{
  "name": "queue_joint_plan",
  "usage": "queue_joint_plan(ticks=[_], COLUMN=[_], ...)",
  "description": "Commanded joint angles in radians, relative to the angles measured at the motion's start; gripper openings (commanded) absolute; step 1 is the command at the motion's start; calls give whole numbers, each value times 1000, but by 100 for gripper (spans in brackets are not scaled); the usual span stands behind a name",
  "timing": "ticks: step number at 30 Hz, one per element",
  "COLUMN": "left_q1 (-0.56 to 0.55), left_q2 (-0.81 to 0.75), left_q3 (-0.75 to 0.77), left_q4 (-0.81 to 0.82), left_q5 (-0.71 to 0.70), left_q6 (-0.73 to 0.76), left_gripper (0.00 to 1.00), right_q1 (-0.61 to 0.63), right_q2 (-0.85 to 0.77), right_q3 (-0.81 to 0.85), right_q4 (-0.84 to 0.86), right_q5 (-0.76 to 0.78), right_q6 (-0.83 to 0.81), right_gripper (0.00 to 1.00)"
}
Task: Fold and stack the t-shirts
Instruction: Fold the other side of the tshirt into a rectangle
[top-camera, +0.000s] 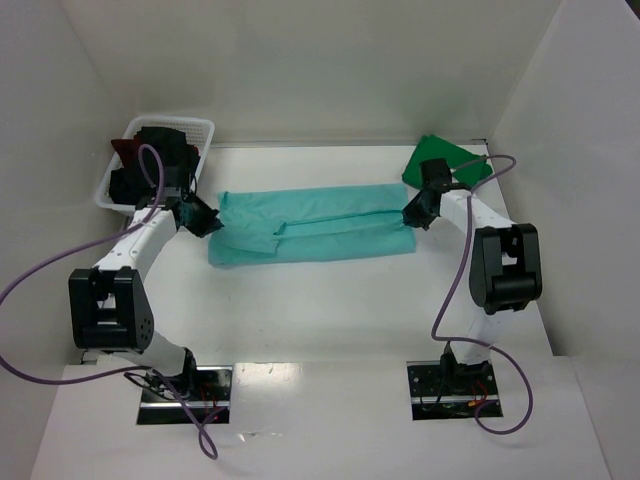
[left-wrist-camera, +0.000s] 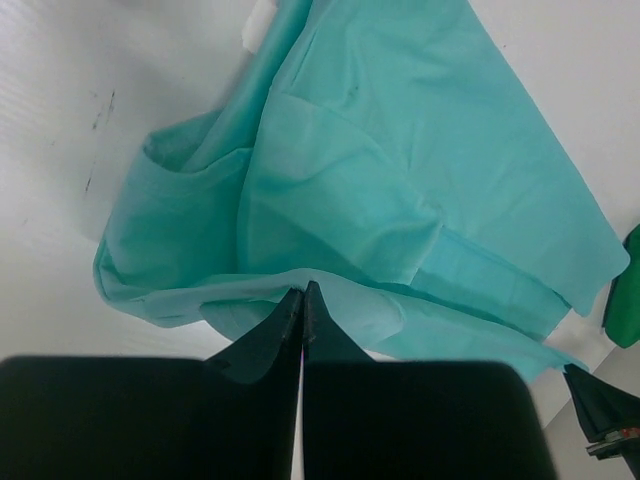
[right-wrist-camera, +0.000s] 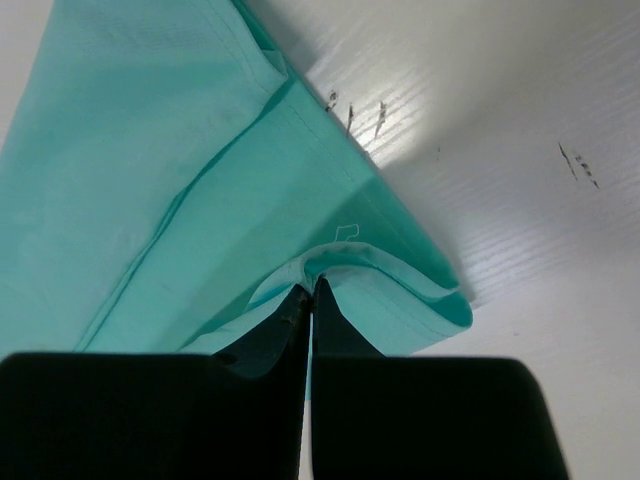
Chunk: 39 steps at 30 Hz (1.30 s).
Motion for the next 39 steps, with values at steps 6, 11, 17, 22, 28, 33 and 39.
queue_joint_plan(ticks=[6, 11, 17, 22, 28, 33, 39], left_q1=[17, 17, 37, 37, 46, 46, 55], left_q2=[87, 119, 138, 173, 228, 262, 271], left_q3=[114, 143, 152, 161, 170, 171, 180], left_q4=[49, 59, 69, 91, 134, 160, 160], left_q5=[38, 47, 70, 98, 110, 100, 81], left_q6=[66, 67, 76, 86, 96, 105, 140], left_gripper=[0, 0, 0, 0, 0, 0, 0], right_q1=[-19, -28, -28, -28, -37, -37, -46], right_q2=[56, 88, 135, 169, 189, 189, 209], right_q3=[114, 135, 155, 155, 155, 166, 189], right_q4=[47, 47, 47, 66, 98, 120, 139], right_q5=[4, 14, 14, 4, 4, 23, 14], right_q6=[-19, -19, -19, -19, -19, -19, -39], right_gripper=[0, 0, 0, 0, 0, 0, 0])
